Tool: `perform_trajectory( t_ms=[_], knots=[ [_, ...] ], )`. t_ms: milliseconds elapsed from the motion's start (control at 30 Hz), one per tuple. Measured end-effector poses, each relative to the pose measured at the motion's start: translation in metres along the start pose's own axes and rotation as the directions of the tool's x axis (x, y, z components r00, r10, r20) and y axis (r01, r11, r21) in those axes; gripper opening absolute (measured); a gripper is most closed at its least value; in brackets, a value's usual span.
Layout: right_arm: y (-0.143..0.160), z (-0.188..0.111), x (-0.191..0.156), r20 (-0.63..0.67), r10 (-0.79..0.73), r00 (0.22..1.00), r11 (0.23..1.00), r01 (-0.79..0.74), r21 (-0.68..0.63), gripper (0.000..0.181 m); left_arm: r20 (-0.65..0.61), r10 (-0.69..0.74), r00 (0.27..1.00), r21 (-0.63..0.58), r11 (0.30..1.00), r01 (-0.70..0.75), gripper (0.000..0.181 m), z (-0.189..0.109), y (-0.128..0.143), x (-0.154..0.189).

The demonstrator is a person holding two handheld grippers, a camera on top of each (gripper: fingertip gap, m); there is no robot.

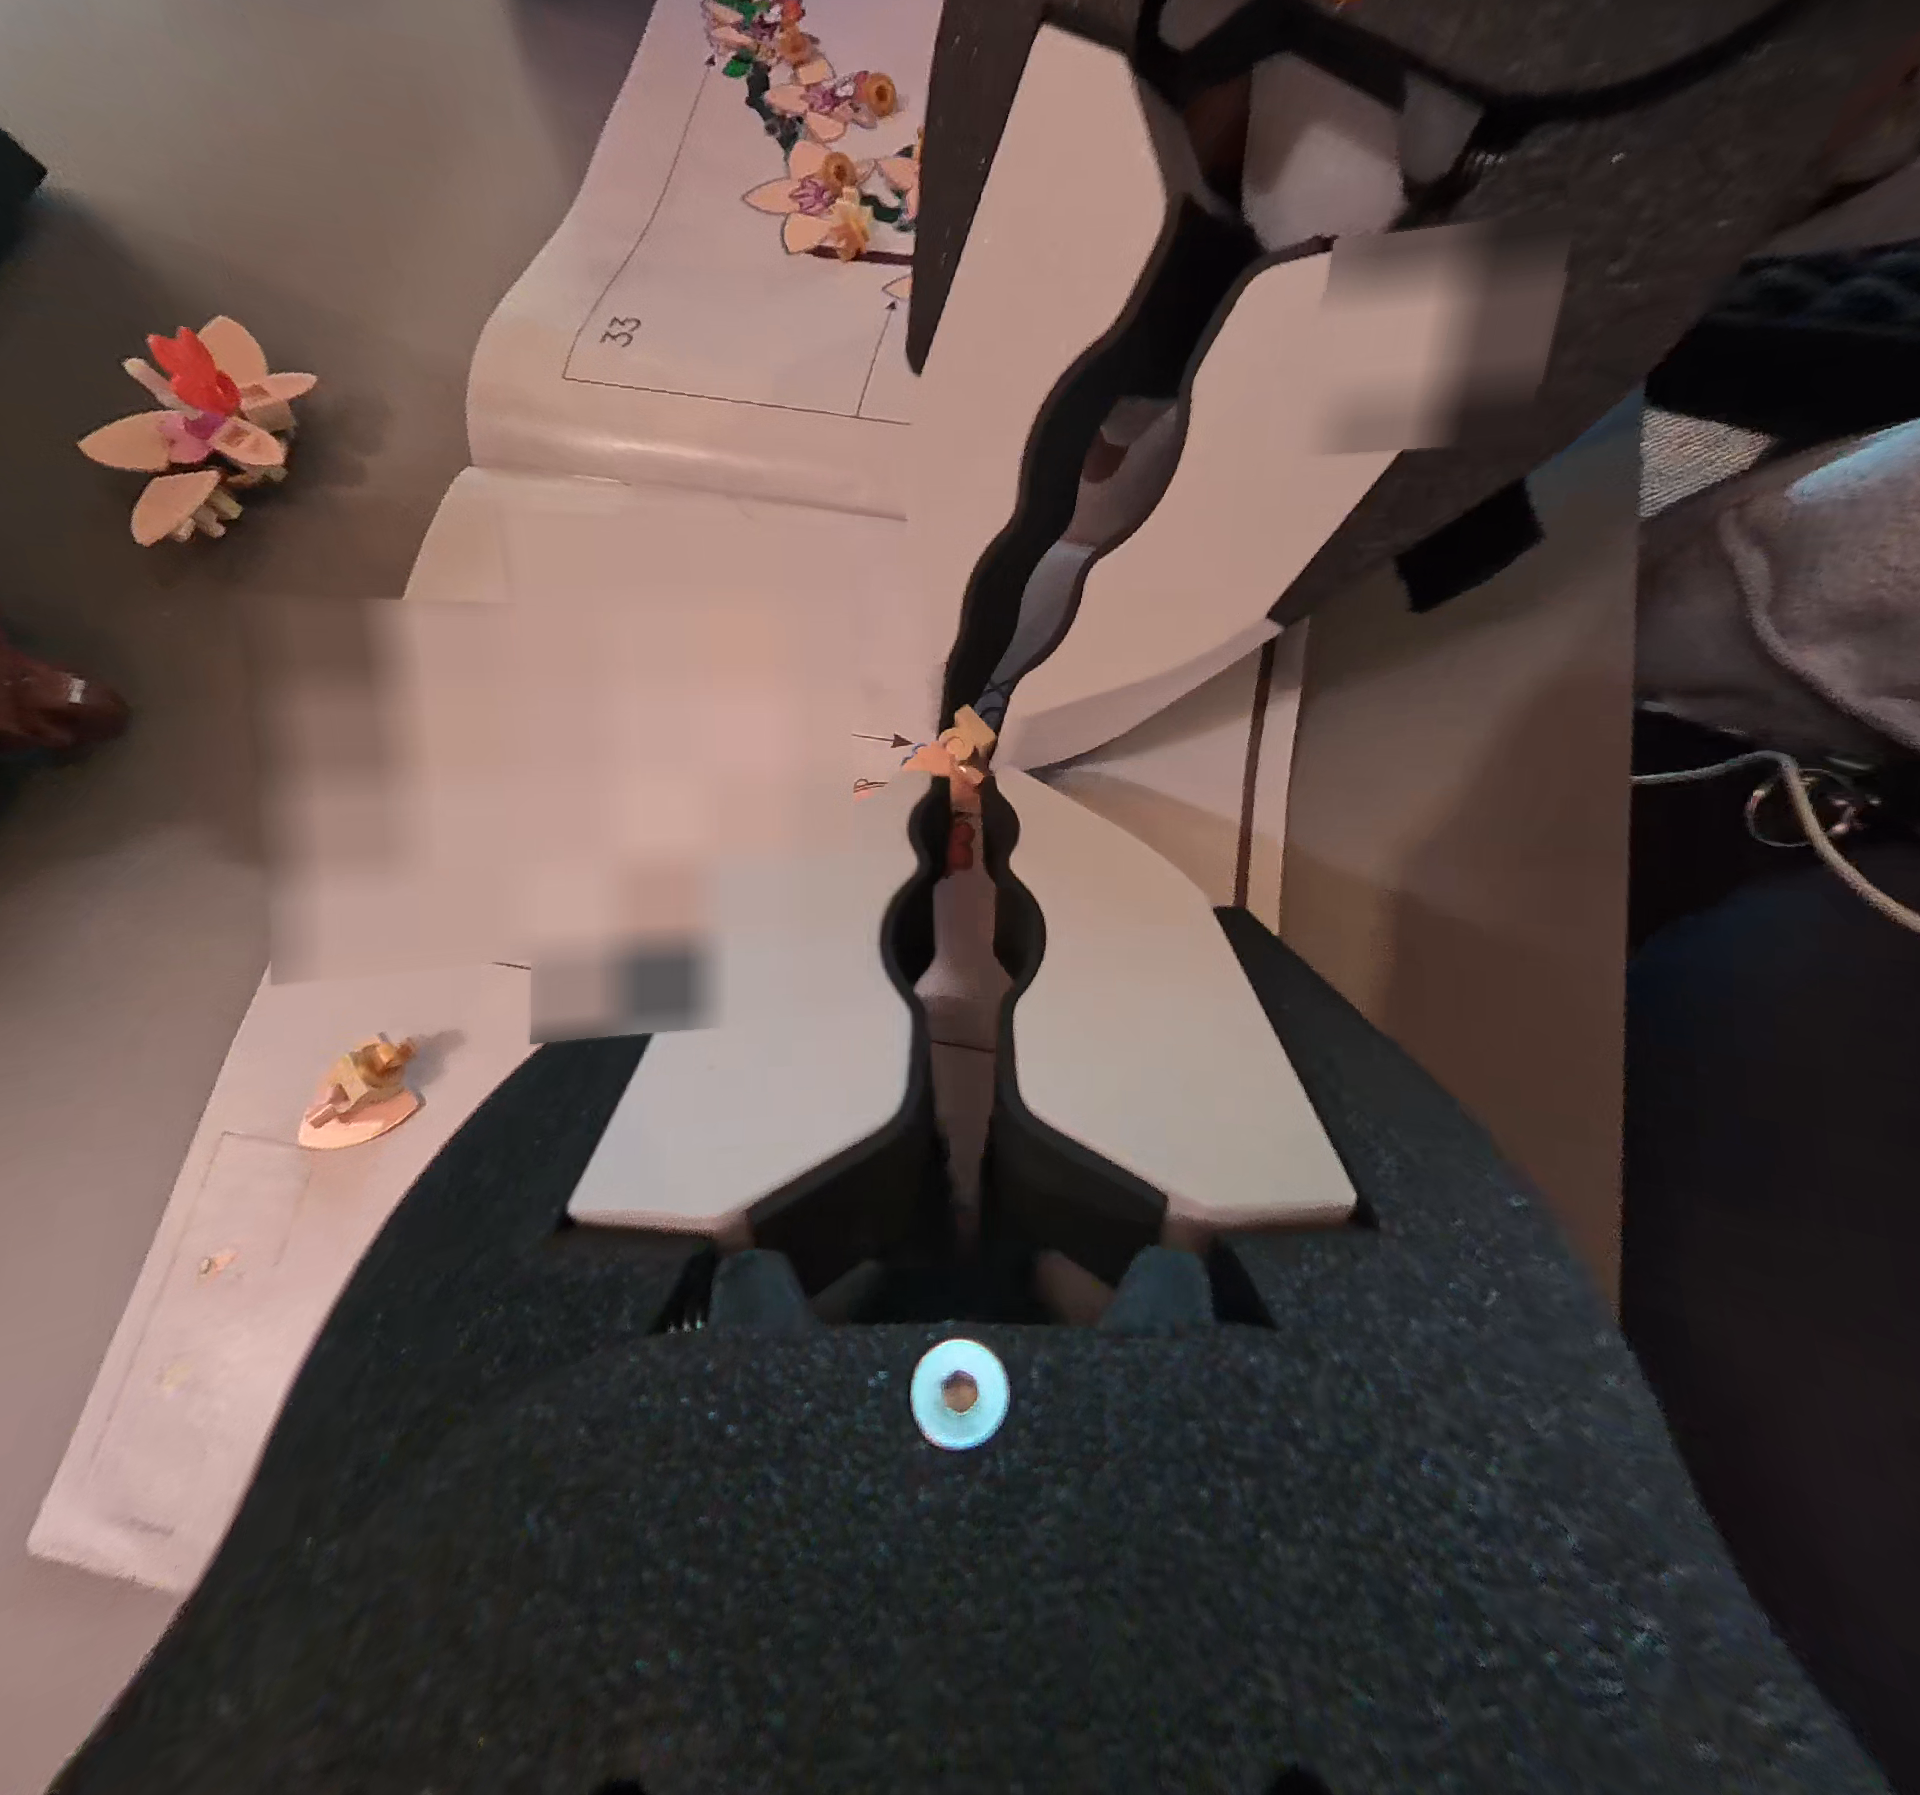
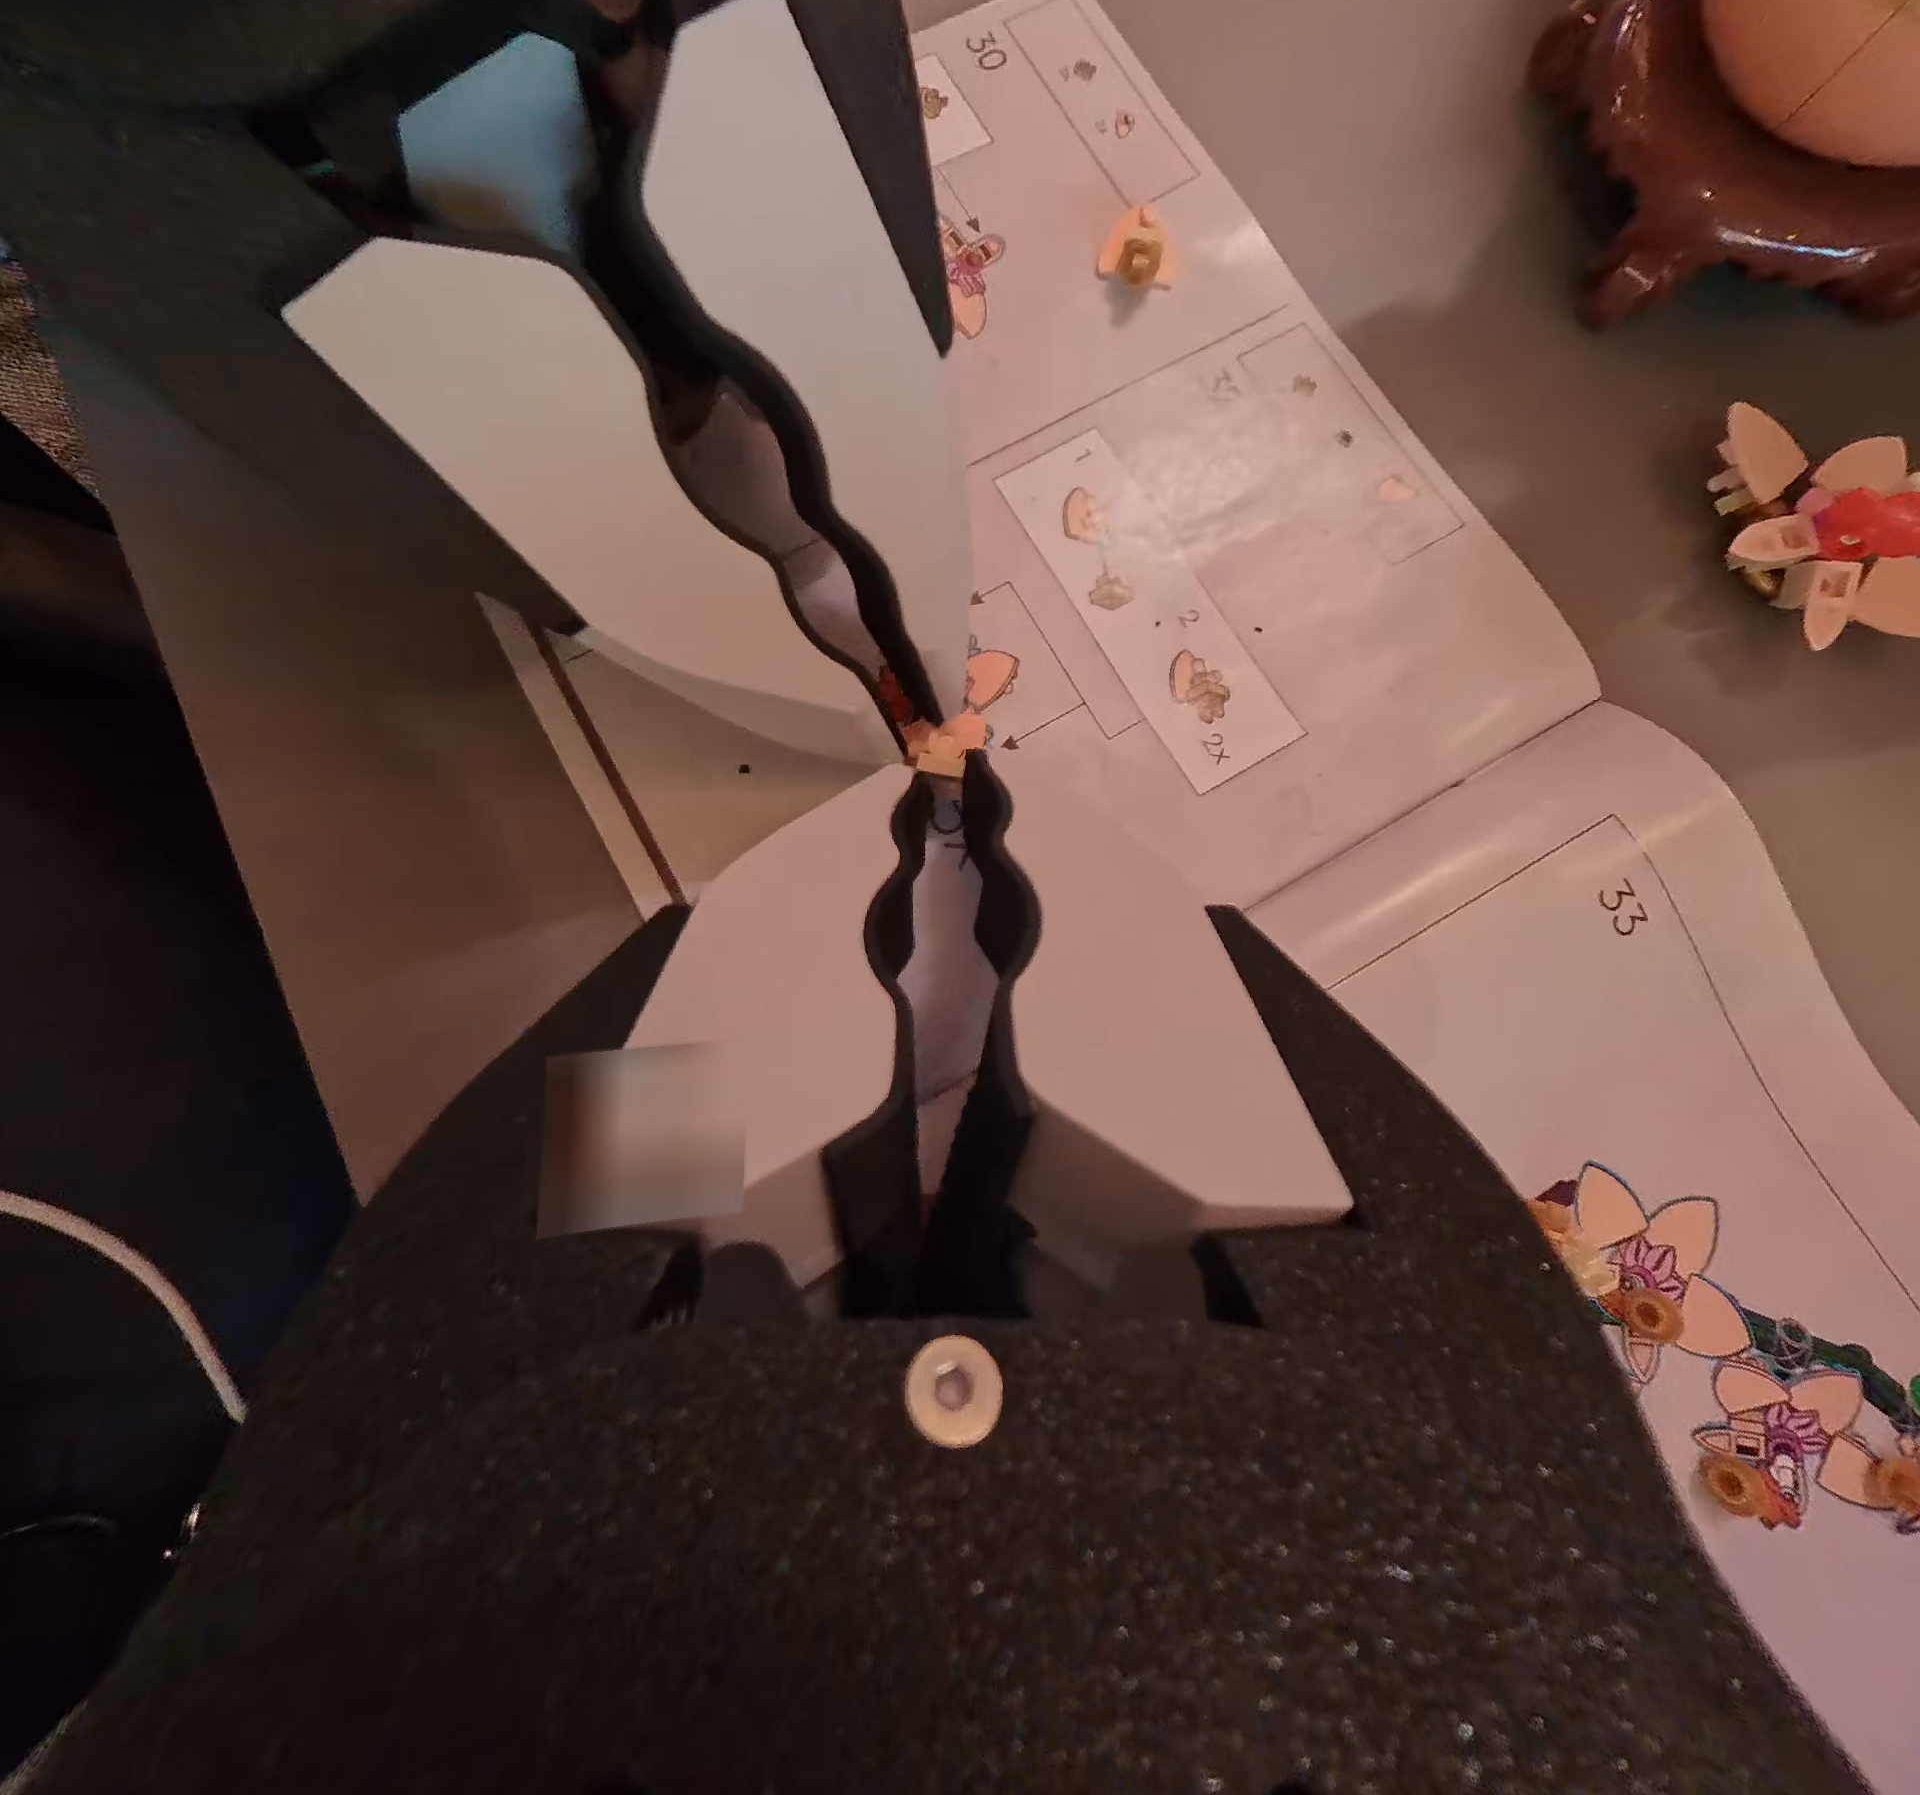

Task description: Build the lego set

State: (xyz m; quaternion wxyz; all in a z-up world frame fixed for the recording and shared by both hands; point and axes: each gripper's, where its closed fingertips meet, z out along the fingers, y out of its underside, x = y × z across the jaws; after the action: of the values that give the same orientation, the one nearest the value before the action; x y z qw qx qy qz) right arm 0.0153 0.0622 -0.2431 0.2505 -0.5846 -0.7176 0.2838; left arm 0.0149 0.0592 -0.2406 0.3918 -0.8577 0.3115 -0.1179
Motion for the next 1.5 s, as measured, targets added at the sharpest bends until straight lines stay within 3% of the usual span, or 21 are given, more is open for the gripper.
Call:
perform_trajectory(
  t_ms=[133, 333, 433, 533, 667, 733, 967, 1100, 1233, 1333, 1400, 1500],
  knots=[
    [0.000, 0.000, -0.001, 0.027, -0.041, 0.999, 0.999, 0.042, -0.009, 0.006, -0.079, -0.027, 0.997, 0.001, 1.000, 0.027, 0.002, 0.000, 0.001, 0.004],
    [0.003, -0.002, 0.000, 0.190, -0.283, 0.940, 0.953, 0.298, -0.055, 0.000, -0.170, -0.064, 0.983, -0.011, 0.998, 0.063, 0.000, 0.001, 0.001, 0.005],
    [0.000, -0.005, -0.001, 0.250, -0.150, 0.957, 0.980, 0.176, -0.087, 0.004, -0.147, -0.054, 0.988, -0.004, 0.999, 0.054, 0.000, 0.001, 0.001, 0.005],
    [-0.008, -0.009, 0.001, 0.121, 0.030, 0.992, 0.999, -0.025, -0.042, 0.004, -0.110, -0.036, 0.993, 0.002, 0.999, 0.036, 0.000, 0.001, 0.001, 0.004],
    [-0.008, -0.009, 0.005, -0.085, 0.219, 0.972, 0.973, -0.212, 0.090, 0.008, -0.128, -0.056, 0.990, 0.000, 0.998, 0.057, 0.000, 0.001, 0.001, 0.004],
    [-0.008, -0.009, 0.004, -0.129, 0.275, 0.953, 0.958, -0.260, 0.121, 0.018, -0.122, -0.049, 0.991, 0.001, 0.999, 0.050, 0.000, 0.001, 0.001, 0.004],
    [-0.006, -0.006, 0.000, -0.201, 0.318, 0.927, 0.945, -0.293, 0.142, 0.007, -0.106, -0.031, 0.994, 0.004, 1.000, 0.031, 0.000, 0.001, 0.001, 0.004],
    [-0.006, -0.006, -0.001, -0.181, 0.199, 0.963, 0.979, -0.186, 0.088, 0.006, -0.113, -0.036, 0.993, 0.003, 0.999, 0.037, 0.000, 0.001, 0.002, 0.004],
    [-0.004, -0.006, 0.000, -0.070, -0.063, 0.996, 0.998, 0.062, -0.015, 0.006, -0.124, -0.047, 0.991, 0.002, 0.999, 0.048, 0.000, 0.001, 0.002, 0.004],
    [0.000, -0.006, 0.004, 0.021, -0.294, 0.956, 0.951, 0.295, -0.096, 0.006, -0.130, -0.053, 0.990, 0.001, 0.999, 0.053, 0.000, 0.001, 0.002, 0.004],
    [0.005, -0.005, 0.022, -0.002, -0.489, 0.872, 0.860, 0.482, -0.170, 0.004, -0.133, -0.056, 0.989, 0.001, 0.998, 0.057, 0.000, 0.001, 0.002, 0.004],
    [-0.007, -0.010, 0.004, 0.123, -0.460, 0.879, 0.876, 0.472, -0.099, 0.001, -0.137, -0.061, 0.989, 0.000, 0.998, 0.061, 0.000, 0.001, 0.002, 0.004]
  ],
)
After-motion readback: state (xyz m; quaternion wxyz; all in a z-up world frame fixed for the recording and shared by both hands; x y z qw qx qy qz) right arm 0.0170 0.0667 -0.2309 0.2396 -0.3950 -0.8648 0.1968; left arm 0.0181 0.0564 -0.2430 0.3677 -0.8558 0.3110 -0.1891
